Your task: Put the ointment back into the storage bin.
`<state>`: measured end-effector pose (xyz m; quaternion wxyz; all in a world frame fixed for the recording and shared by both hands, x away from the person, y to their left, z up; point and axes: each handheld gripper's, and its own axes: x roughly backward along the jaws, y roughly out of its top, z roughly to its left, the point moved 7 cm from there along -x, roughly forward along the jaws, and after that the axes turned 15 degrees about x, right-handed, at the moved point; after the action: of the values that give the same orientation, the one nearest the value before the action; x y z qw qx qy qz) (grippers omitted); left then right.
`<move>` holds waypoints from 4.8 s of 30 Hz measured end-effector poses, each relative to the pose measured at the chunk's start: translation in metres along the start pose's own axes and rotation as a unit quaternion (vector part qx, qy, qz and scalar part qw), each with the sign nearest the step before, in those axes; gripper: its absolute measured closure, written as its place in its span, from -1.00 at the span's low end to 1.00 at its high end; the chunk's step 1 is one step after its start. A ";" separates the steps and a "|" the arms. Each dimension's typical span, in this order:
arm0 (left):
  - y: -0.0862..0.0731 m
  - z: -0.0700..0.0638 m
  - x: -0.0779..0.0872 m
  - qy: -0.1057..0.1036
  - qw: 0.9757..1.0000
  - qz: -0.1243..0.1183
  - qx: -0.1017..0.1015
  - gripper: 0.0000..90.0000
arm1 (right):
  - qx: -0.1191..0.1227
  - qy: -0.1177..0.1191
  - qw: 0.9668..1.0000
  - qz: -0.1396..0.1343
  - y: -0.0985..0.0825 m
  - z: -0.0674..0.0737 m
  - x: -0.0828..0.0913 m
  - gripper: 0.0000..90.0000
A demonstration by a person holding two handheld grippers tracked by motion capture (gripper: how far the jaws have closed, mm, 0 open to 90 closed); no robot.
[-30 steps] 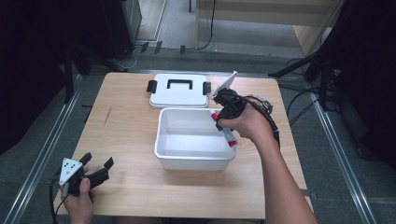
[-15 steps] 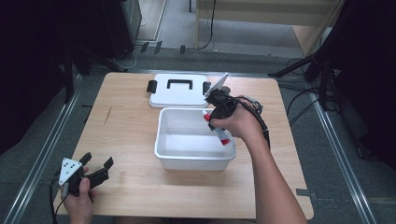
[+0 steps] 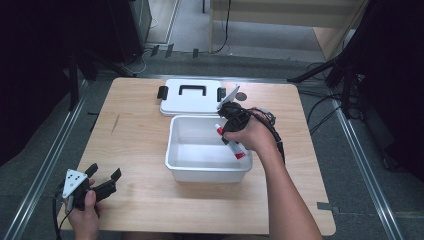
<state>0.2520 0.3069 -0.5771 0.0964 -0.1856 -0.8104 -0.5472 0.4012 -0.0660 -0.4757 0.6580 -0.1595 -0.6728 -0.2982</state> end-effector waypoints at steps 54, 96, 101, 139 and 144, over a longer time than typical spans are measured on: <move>0.000 0.001 -0.001 -0.002 1.000 0.004 0.006 -0.69 | 0.037 -0.033 0.998 0.043 -0.006 0.004 -0.053 0.56; 0.000 0.000 -0.001 0.000 1.000 0.004 -0.001 -0.68 | 0.034 -0.057 0.998 -0.023 -0.023 0.012 0.044 -1.00; 0.000 0.000 -0.001 0.000 1.000 0.003 -0.001 -0.68 | 0.015 -0.066 0.997 -0.030 -0.034 0.002 0.052 -1.00; -0.001 -0.001 0.000 -0.001 1.000 0.004 -0.006 -0.68 | -0.108 -0.087 0.982 -0.129 -0.149 -0.066 0.041 -1.00; -0.001 -0.002 0.000 -0.001 1.000 0.003 -0.007 -0.69 | -0.127 -0.095 0.976 -0.148 -0.167 -0.073 0.029 -1.00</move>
<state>0.2519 0.3052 -0.5773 0.0964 -0.1895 -0.8061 -0.5523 0.3547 -0.2446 -0.4821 0.5144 -0.1673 -0.7049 -0.4587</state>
